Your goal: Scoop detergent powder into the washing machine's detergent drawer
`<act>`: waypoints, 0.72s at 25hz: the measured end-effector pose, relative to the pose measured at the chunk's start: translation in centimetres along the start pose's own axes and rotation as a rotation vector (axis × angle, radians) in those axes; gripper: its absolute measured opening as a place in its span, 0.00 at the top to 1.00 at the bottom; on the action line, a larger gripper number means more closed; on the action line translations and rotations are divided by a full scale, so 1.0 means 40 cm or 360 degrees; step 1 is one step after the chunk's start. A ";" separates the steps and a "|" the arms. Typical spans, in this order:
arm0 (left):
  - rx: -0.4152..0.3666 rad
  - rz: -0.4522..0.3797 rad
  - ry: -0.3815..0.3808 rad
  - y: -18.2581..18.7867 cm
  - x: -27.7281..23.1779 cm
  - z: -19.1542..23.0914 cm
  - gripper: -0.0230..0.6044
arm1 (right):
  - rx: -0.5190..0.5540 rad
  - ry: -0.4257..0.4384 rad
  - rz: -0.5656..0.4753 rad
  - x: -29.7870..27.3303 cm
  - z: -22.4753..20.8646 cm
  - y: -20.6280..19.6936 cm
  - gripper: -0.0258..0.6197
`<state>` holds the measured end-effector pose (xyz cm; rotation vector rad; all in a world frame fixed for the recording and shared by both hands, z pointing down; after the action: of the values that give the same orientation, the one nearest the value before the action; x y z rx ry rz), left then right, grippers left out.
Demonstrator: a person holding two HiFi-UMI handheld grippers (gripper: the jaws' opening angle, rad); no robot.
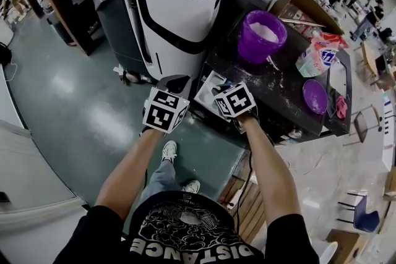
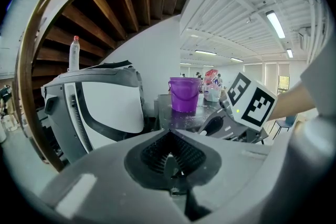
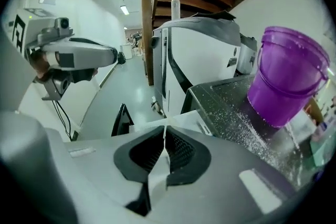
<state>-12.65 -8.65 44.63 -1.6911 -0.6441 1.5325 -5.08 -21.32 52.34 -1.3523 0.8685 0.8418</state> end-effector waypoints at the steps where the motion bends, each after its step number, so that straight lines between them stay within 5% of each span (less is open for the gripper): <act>1: 0.0001 0.0000 0.0001 -0.001 0.001 0.000 0.96 | 0.0048 -0.0024 0.0005 -0.001 0.004 0.000 0.91; 18: 0.0008 -0.0017 0.0002 -0.003 0.020 -0.010 0.96 | 0.0403 -0.0226 0.0038 0.014 0.044 0.001 0.91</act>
<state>-12.12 -8.03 44.27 -1.6822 -0.6474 1.5243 -4.82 -19.56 51.87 -1.0510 0.8503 0.8066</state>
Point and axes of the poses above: the fingertips, and each gripper's own axes: x backward along the fingers, z to its left, y out of its top, the point moved 6 cm from there along x, backward along the fingers, and after that the axes turned 12 degrees about z, right-handed, at the moved point
